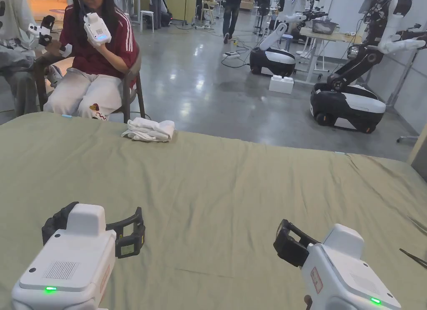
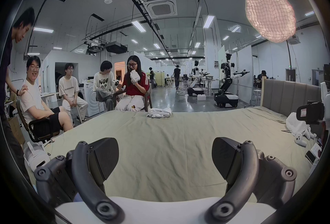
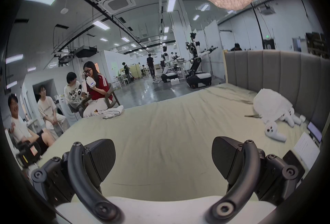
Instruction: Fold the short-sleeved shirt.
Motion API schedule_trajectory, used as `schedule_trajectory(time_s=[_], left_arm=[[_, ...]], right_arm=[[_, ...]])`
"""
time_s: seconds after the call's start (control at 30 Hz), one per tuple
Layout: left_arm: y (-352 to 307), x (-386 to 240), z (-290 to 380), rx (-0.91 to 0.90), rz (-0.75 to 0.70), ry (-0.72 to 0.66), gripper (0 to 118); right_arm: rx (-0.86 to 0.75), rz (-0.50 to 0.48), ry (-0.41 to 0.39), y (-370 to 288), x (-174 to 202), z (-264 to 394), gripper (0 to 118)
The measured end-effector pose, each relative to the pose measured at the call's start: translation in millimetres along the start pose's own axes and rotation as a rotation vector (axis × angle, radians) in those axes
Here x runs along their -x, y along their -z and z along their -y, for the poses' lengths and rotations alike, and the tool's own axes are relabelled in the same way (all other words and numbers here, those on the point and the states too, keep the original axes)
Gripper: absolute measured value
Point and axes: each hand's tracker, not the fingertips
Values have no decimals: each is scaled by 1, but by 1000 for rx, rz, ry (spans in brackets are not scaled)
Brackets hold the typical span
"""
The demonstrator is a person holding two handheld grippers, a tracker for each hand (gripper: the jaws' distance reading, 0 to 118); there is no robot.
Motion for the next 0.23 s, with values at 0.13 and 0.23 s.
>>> schedule_trajectory(time_s=[0.13,0.23], left_arm=[[0,0,0,-1,3,3,106],[0,0,0,1,5,2,106]], right_arm=[[57,11,52,3,1,-4,109],[82,35,50,4,3,-5,109]])
